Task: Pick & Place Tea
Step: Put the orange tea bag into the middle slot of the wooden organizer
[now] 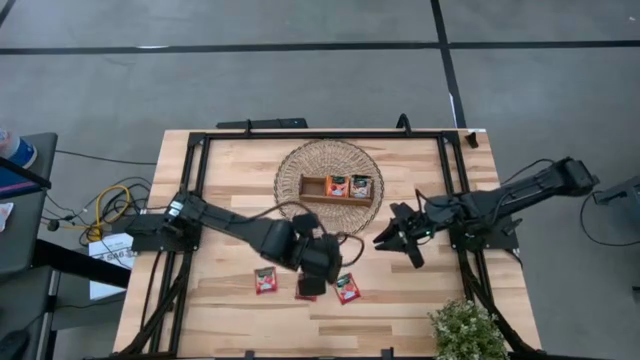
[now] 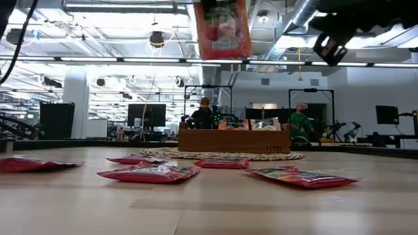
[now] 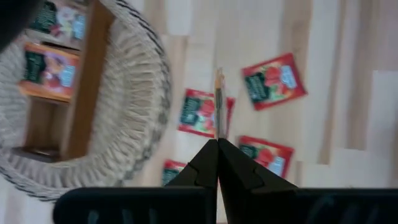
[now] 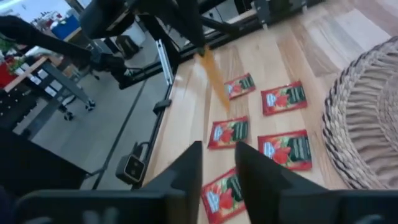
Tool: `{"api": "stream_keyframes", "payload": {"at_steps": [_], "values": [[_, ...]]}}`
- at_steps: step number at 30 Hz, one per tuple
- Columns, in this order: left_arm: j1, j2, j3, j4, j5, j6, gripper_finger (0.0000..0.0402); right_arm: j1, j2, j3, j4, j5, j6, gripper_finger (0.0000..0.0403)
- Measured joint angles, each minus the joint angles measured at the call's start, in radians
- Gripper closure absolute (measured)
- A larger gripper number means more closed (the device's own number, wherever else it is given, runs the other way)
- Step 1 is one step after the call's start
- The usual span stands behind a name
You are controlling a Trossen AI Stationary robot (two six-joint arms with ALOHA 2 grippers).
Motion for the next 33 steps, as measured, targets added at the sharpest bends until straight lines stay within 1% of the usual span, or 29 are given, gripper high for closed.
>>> {"api": "stream_keyframes", "payload": {"at_steps": [7, 10, 14, 19, 23, 27, 33], "values": [[0.062, 0.000, 0.003, 0.004, 0.001, 0.075, 0.0401, -0.106, 0.112, 0.000, 0.187, -0.078, -0.017, 0.0231], [0.080, 0.000, 0.003, 0.005, 0.003, 0.102, 0.0401, -0.146, 0.163, 0.003, 0.234, -0.117, -0.019, 0.0208], [0.102, 0.000, 0.003, 0.010, 0.004, 0.126, 0.0401, -0.186, 0.236, 0.044, 0.234, -0.151, -0.041, 0.0189], [0.122, 0.000, 0.003, 0.009, 0.005, 0.154, 0.0401, -0.217, 0.319, 0.116, 0.237, -0.168, -0.109, 0.0181], [0.135, 0.000, 0.003, -0.006, 0.006, 0.161, 0.0401, -0.236, 0.368, 0.166, 0.233, -0.215, -0.131, 0.0183], [0.141, 0.000, 0.003, -0.009, 0.006, 0.165, 0.0401, -0.241, 0.414, 0.191, 0.225, -0.240, -0.141, 0.0183], [0.141, 0.000, 0.003, -0.010, 0.006, 0.175, 0.0401, -0.241, 0.480, 0.226, 0.223, -0.242, -0.156, 0.0184]]}}
